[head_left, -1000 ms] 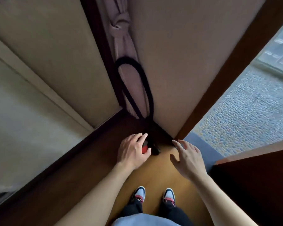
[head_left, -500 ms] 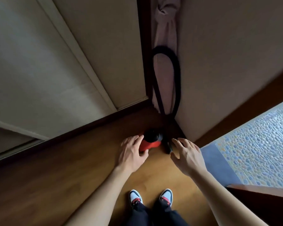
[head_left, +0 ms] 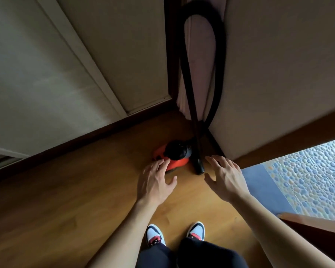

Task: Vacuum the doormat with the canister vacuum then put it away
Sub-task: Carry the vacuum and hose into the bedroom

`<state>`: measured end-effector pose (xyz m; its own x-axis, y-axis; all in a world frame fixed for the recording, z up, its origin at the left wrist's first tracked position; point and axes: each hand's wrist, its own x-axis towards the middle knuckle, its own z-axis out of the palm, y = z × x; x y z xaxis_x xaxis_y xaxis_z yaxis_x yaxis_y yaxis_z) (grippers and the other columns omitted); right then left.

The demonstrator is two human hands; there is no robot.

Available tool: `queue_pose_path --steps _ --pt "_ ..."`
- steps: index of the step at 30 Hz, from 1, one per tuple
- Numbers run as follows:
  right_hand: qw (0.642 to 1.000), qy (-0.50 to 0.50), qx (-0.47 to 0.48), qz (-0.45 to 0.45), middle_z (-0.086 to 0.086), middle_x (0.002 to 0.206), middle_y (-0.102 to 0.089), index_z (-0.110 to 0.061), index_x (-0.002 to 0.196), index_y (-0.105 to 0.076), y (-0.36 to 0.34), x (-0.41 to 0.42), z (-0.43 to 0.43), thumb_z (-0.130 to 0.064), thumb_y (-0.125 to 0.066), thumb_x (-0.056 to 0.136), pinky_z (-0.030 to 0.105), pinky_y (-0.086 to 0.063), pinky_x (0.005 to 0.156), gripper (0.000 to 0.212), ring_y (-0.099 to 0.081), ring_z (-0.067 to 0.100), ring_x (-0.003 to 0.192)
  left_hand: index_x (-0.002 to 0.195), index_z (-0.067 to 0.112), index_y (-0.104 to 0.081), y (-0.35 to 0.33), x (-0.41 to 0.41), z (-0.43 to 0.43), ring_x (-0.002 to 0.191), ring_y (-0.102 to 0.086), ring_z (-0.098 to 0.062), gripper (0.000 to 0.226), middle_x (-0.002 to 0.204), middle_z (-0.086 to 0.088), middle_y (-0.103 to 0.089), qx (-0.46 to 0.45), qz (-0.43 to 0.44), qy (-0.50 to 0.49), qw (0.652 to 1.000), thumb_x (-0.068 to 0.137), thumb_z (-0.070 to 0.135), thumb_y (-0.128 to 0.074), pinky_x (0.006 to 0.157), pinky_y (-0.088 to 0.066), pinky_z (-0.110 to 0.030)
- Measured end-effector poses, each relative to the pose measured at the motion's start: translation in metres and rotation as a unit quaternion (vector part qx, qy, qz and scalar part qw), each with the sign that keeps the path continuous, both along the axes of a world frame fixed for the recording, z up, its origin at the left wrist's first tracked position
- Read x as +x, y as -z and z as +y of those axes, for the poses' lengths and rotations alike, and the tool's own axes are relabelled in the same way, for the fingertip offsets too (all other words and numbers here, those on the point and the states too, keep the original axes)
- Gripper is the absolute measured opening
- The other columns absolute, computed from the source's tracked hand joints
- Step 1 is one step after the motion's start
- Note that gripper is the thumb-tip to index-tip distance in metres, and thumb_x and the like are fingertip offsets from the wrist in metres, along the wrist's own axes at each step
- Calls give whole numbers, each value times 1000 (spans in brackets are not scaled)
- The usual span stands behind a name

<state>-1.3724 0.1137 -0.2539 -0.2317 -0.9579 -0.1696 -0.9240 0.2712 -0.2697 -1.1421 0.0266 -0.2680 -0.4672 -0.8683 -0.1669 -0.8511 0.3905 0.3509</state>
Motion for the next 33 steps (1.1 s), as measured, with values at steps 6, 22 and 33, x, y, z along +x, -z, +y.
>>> queue_pose_path --steps 6,22,33 --pt "999 13 -29 -4 5 134 -62 -18 141 -56 142 -12 -32 -51 -45 88 46 -50 100 63 -59 30 122 142 27 -48 150 -25 -34 128 -52 -19 68 140 2 -55 -24 16 22 999 82 60 -42 105 -44 -38" --pt "967 70 -243 -12 7 128 -63 -17 138 -55 395 -76 -140 -33 -65 90 42 -54 86 52 -64 32 111 130 25 -59 410 -89 -143 118 -56 -13 57 127 8 -62 -113 137 16 984 81 53 -66 99 -47 -29" --pt "944 107 -282 -131 6 135 -59 -24 148 -43 427 -93 -169 -39 -64 94 36 -56 89 60 -60 26 118 100 29 -65 452 -104 -182 85 -69 -12 43 91 10 -72 -45 152 1 987 81 67 -58 65 -54 -27"
